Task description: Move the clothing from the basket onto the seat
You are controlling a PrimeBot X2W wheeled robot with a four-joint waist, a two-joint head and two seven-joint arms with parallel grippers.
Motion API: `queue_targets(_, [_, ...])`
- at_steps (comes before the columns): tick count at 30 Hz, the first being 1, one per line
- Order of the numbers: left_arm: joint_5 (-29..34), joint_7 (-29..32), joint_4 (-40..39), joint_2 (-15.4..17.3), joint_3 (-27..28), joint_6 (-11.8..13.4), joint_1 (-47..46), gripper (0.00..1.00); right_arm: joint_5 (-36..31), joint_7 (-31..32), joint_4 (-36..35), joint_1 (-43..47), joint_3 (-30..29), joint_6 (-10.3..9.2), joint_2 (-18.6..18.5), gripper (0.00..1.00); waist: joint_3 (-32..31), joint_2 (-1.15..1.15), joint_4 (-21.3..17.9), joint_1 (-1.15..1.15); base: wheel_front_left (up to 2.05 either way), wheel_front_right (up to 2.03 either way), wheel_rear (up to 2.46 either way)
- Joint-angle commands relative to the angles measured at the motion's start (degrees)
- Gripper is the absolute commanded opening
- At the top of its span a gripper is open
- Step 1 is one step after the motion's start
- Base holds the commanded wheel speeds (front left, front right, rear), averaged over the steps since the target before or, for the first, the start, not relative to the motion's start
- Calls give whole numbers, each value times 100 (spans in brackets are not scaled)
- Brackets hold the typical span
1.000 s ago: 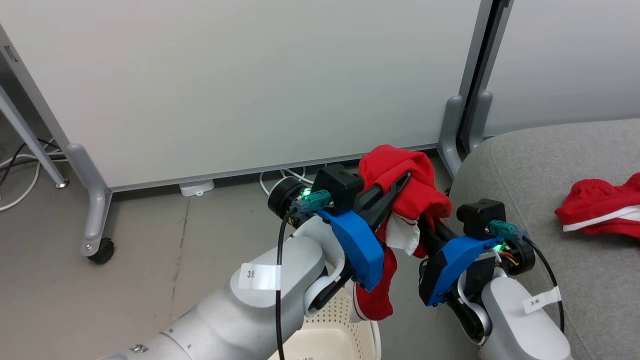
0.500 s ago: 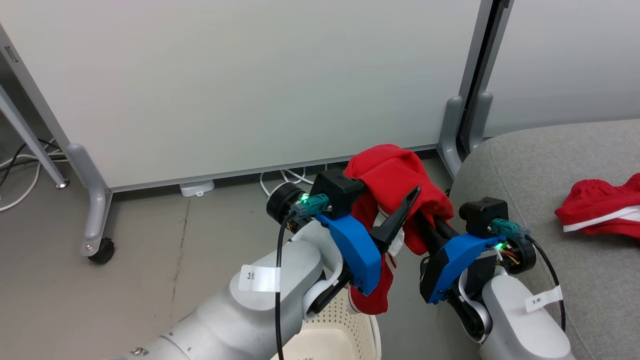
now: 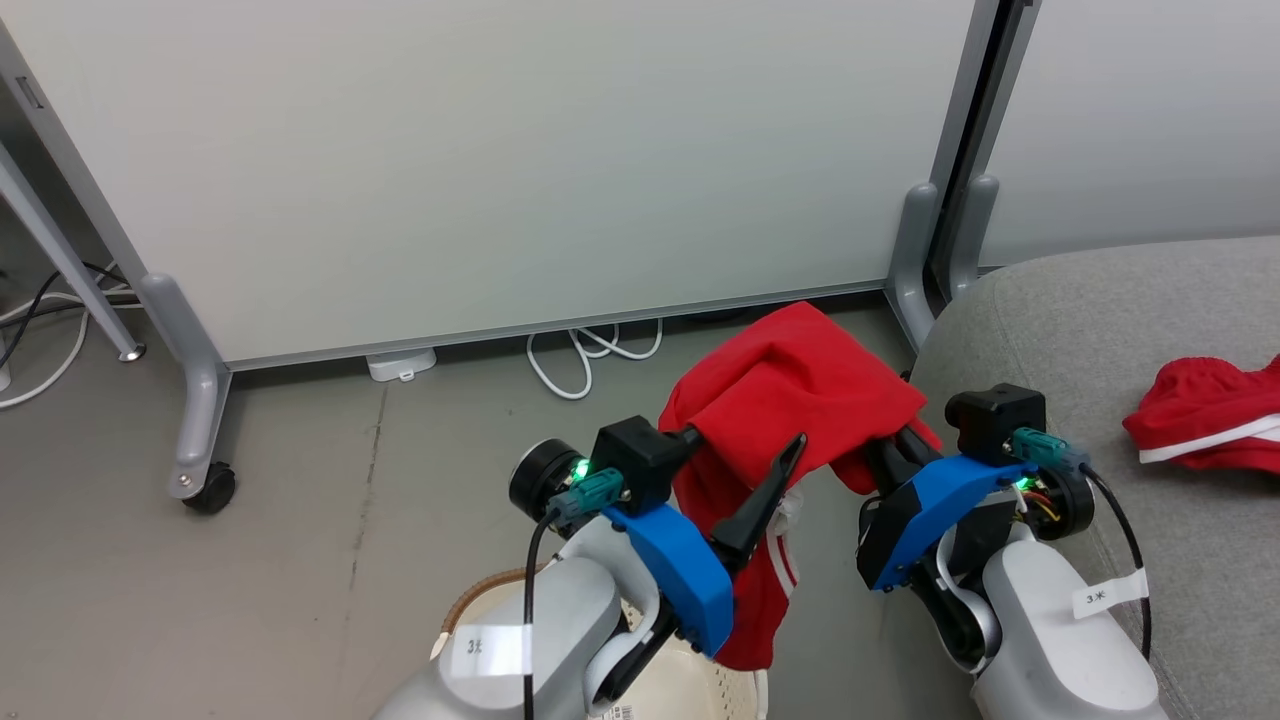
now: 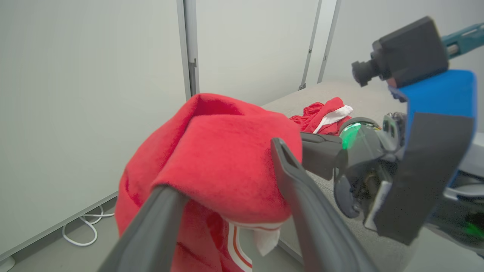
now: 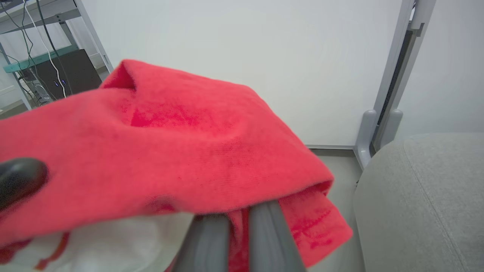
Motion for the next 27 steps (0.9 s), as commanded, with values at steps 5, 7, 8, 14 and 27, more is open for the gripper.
queue_targets(5, [680, -17, -425, 209, 654, -70, 618, 100, -75, 23, -111, 60, -139, 1, -5, 0, 33, 0, 34, 0, 0, 0, 0])
queue_targets(7, [886, -17, -604, 289, 902, -96, 864, 100, -90, 48, -144, 86, -169, 1, -5, 0, 44, 0, 34, 0, 0, 0, 0])
queue_targets(8, [980, -17, -676, 326, 1017, -99, 979, 100, -101, 58, -162, 96, -181, 1, -5, 0, 49, 0, 33, 0, 0, 0, 0])
queue_targets(14, [1417, -17, -988, 459, 1724, -155, 1632, 100, -120, 97, -265, 153, -238, 1, -4, 0, 74, 0, 35, 0, 0, 0, 0])
queue_targets(27, [1936, -17, -1170, 424, 2377, -190, 2161, 100, -112, 155, -369, 235, -302, 2, -4, 0, 101, 0, 46, 0, 0, 0, 0])
